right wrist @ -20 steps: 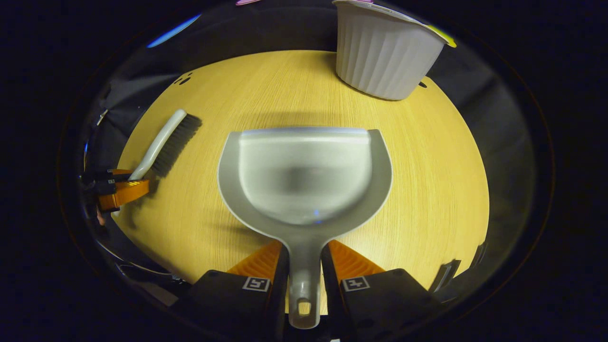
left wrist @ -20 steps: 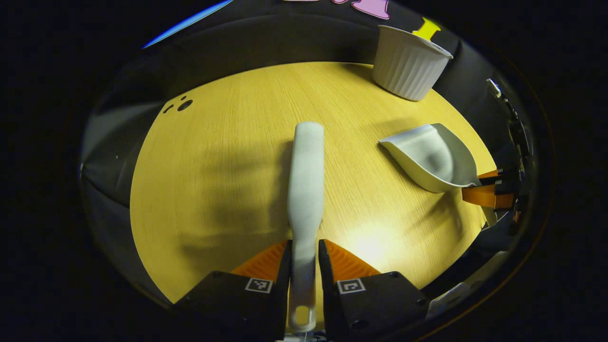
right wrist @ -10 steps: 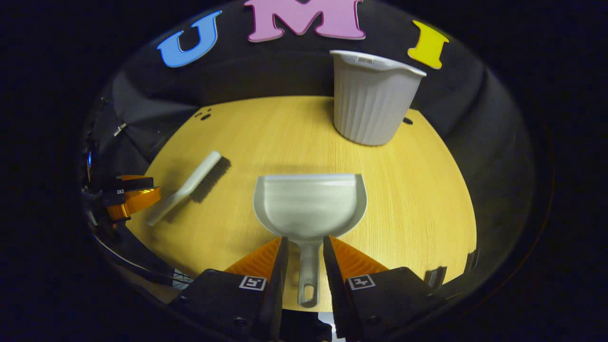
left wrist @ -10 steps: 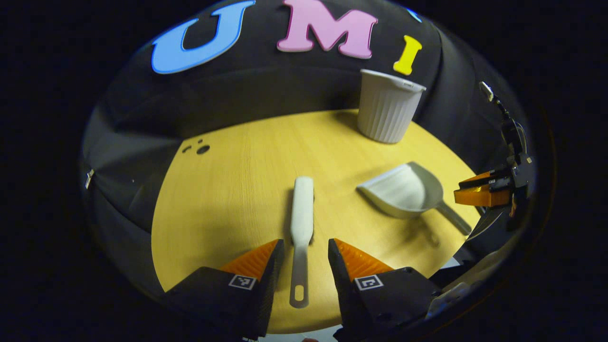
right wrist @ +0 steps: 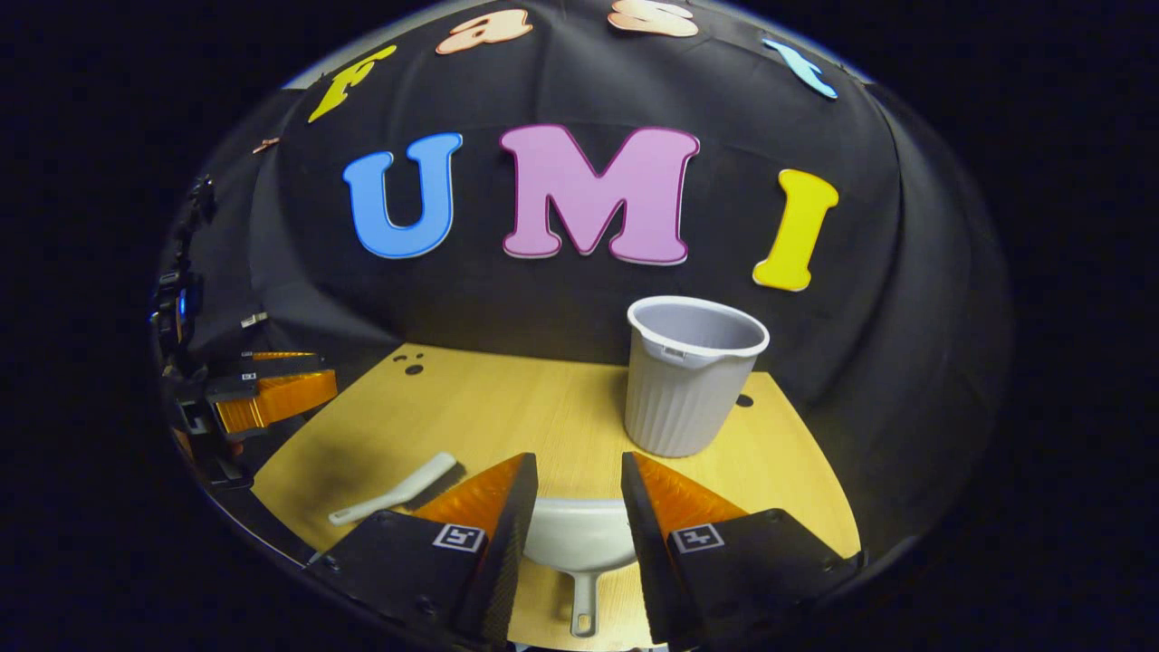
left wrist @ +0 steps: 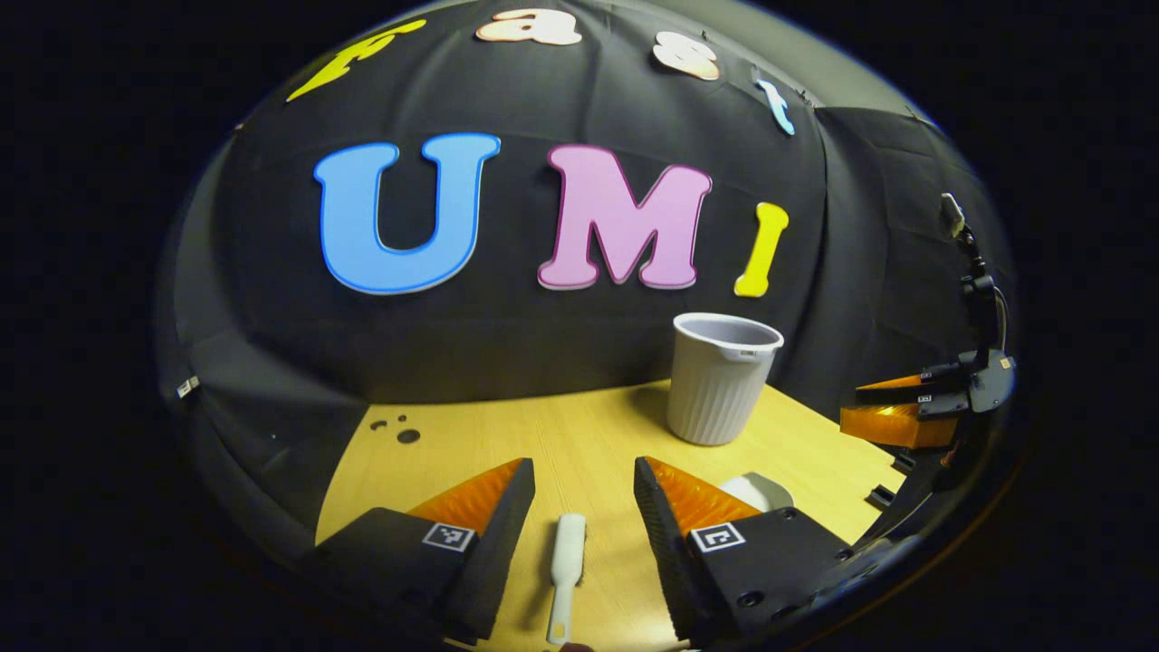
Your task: Pick up the small broom and dustpan from the desktop, sweep the trash into the dustpan with the broom, and then empty the trash into the garbage bin.
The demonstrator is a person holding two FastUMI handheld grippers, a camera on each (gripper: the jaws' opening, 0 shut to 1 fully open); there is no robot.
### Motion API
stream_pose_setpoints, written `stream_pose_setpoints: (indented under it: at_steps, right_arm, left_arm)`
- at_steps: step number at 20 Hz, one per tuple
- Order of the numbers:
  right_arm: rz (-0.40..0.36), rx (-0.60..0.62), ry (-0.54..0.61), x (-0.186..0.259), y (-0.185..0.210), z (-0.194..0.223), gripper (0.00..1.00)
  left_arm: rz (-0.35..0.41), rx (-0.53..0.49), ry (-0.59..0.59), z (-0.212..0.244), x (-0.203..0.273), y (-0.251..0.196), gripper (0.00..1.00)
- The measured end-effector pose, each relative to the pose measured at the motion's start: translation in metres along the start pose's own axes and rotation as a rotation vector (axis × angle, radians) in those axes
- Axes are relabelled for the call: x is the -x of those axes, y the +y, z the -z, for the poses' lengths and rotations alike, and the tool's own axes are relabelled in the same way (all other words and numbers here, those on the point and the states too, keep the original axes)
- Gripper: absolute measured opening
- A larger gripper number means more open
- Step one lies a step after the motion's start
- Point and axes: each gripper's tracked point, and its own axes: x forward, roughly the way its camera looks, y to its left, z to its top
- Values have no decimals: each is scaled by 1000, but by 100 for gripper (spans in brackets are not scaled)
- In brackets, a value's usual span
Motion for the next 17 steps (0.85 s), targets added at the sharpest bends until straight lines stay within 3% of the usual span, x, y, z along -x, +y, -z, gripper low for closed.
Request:
stream_pose_setpoints:
  at_steps: [4, 17]
  right_arm:
    - [16, 35, -48, 5, -2, -27, 60]
    - [25, 49, -68, 1, -3, -35, 60]
  left_arm:
    - [-12, -5, -61, -22, 1, 3, 72]
    - [10, -6, 1, -9, -11, 1, 72]
